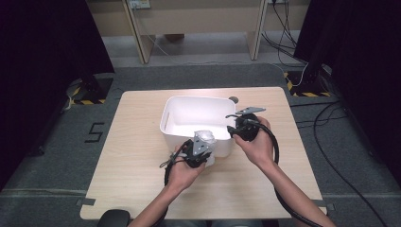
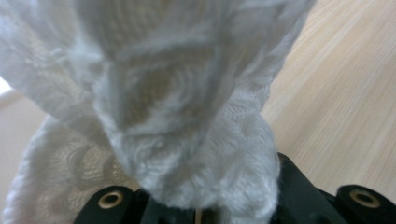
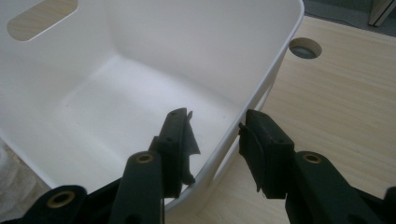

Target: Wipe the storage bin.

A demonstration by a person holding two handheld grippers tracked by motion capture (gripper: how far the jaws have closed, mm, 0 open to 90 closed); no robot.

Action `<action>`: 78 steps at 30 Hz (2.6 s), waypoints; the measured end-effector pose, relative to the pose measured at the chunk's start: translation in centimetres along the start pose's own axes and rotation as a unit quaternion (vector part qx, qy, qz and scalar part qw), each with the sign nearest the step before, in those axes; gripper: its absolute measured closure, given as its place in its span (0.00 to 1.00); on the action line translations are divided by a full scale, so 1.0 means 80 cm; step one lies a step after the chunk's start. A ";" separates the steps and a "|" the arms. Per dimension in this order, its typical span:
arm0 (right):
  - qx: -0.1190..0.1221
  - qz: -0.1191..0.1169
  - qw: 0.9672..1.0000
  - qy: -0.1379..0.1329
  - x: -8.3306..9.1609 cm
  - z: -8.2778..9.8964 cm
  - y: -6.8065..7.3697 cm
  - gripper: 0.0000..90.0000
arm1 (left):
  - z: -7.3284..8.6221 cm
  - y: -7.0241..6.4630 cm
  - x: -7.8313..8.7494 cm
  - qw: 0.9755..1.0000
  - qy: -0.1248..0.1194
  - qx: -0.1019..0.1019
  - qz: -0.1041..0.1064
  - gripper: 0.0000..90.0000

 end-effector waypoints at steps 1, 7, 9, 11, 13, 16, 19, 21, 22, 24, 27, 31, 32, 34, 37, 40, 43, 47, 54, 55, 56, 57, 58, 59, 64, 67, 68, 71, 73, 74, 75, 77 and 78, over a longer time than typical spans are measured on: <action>0.000 0.000 1.000 0.000 0.000 0.000 0.000 0.68 | -0.002 0.000 0.000 1.000 0.000 -0.002 0.000 0.91; 0.000 0.000 1.000 0.000 0.000 0.000 0.000 0.68 | -0.002 -0.001 0.000 1.000 0.000 -0.003 0.000 0.91; 0.000 0.000 1.000 0.000 0.000 0.000 0.000 0.68 | -0.002 -0.001 0.000 1.000 0.000 -0.004 0.000 0.91; -0.001 0.000 1.000 0.000 0.000 0.000 0.000 0.68 | -0.003 -0.001 -0.001 1.000 0.002 -0.005 0.000 0.91; -0.001 0.000 1.000 0.000 0.000 0.000 0.000 0.68 | -0.002 -0.002 -0.002 1.000 0.002 -0.006 0.000 0.91; -0.001 0.001 1.000 0.000 0.000 0.000 0.000 0.68 | 0.000 -0.002 -0.004 1.000 0.003 -0.007 0.001 0.91; 0.000 0.001 1.000 0.000 0.000 0.000 0.000 0.68 | 0.003 -0.004 -0.007 1.000 0.007 -0.008 0.002 0.91; 0.001 0.001 1.000 0.000 0.000 0.000 0.000 0.68 | 0.005 -0.005 -0.009 1.000 0.009 -0.008 0.002 0.91; 0.000 0.001 1.000 0.000 0.000 0.000 0.000 0.68 | 0.007 -0.005 -0.010 1.000 0.011 -0.009 0.003 0.91; -0.001 0.000 1.000 0.000 0.000 0.000 0.000 0.68 | 0.008 -0.005 -0.012 1.000 0.013 -0.008 0.003 0.91; -0.001 0.000 1.000 0.000 0.000 0.000 0.000 0.68 | 0.010 -0.005 -0.013 1.000 0.016 -0.008 0.005 0.91; 0.000 0.000 1.000 0.000 0.000 0.000 0.000 0.68 | 0.016 -0.006 -0.017 1.000 0.020 -0.006 0.003 0.91; 0.000 0.000 1.000 0.000 0.000 0.000 0.000 0.68 | 0.019 -0.007 -0.019 1.000 0.022 -0.005 0.004 0.91; 0.000 0.000 1.000 -0.001 0.000 0.000 0.000 0.68 | 0.020 -0.008 -0.021 1.000 0.024 -0.005 0.003 0.91; 0.001 0.000 1.000 0.000 0.000 0.000 0.000 0.68 | 0.023 -0.008 -0.024 1.000 0.026 -0.004 0.004 0.91; 0.000 0.000 1.000 0.000 0.000 0.000 0.000 0.68 | 0.025 -0.008 -0.025 1.000 0.030 -0.003 0.005 0.91; 0.000 0.000 1.000 0.000 0.000 0.000 0.000 0.68 | 0.027 -0.008 -0.027 0.999 0.033 -0.001 0.007 0.91; 0.000 0.000 1.000 0.000 0.000 0.000 0.000 0.68 | 0.029 -0.008 -0.029 0.999 0.034 0.002 0.008 0.91; 0.001 0.000 1.000 0.000 -0.001 0.000 0.000 0.68 | 0.027 -0.009 -0.028 0.999 0.035 -0.001 0.007 0.91; 0.001 0.000 1.000 0.000 -0.001 0.000 0.000 0.68 | 0.026 -0.010 -0.028 0.999 0.033 0.000 0.007 0.91; 0.001 0.000 1.000 0.000 -0.001 0.000 0.000 0.68 | 0.024 -0.010 -0.027 0.999 0.031 -0.001 0.008 0.91; 0.001 0.000 1.000 0.000 -0.001 0.000 0.000 0.68 | 0.023 -0.010 -0.027 1.000 0.028 -0.001 0.008 0.91; 0.001 0.000 1.000 0.000 -0.001 0.000 0.000 0.68 | 0.021 -0.011 -0.027 1.000 0.028 -0.001 0.009 0.91; 0.001 0.000 1.000 0.000 -0.001 0.000 0.000 0.68 | 0.020 -0.011 -0.026 1.000 0.027 0.000 0.010 0.91; 0.001 0.000 1.000 0.000 -0.001 0.000 0.000 0.68 | 0.011 -0.012 -0.023 1.000 0.021 0.000 0.012 0.91; 0.001 0.000 1.000 0.000 -0.001 0.000 0.000 0.68 | 0.007 -0.012 -0.021 1.000 0.017 -0.001 0.013 0.91; 0.001 0.000 1.000 0.000 -0.001 0.000 0.000 0.68 | 0.005 -0.013 -0.021 1.000 0.013 -0.001 0.012 0.91; 0.001 0.000 1.000 0.000 -0.001 0.000 0.000 0.68 | -0.006 -0.015 -0.017 1.000 0.005 -0.006 0.012 0.91; 0.001 0.000 1.000 0.000 -0.001 0.000 0.000 0.68 | -0.010 -0.016 -0.016 1.000 0.002 -0.009 0.013 0.91; 0.001 0.000 1.000 0.000 -0.001 0.000 0.000 0.68 | -0.012 -0.017 -0.016 1.000 0.000 -0.012 0.014 0.91; 0.002 0.000 1.000 0.000 -0.001 0.000 0.000 0.68 | -0.014 -0.017 -0.015 1.000 0.000 -0.013 0.014 0.91; 0.002 0.000 1.000 0.000 -0.001 0.000 0.000 0.68 | -0.018 -0.019 -0.014 1.000 -0.004 -0.015 0.015 0.91; 0.001 0.000 1.000 0.000 -0.001 0.000 0.000 0.68 | -0.020 -0.019 -0.014 1.000 -0.006 -0.016 0.016 0.91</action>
Point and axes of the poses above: each handheld gripper's, and its own axes: x roughly backward along the jaws, z roughly out of its underside, y roughly to its left, the point moved 1 cm from there along -x, roughly forward along the jaws, and after that the axes turned 14 degrees about -y, right-handed, at the moved point
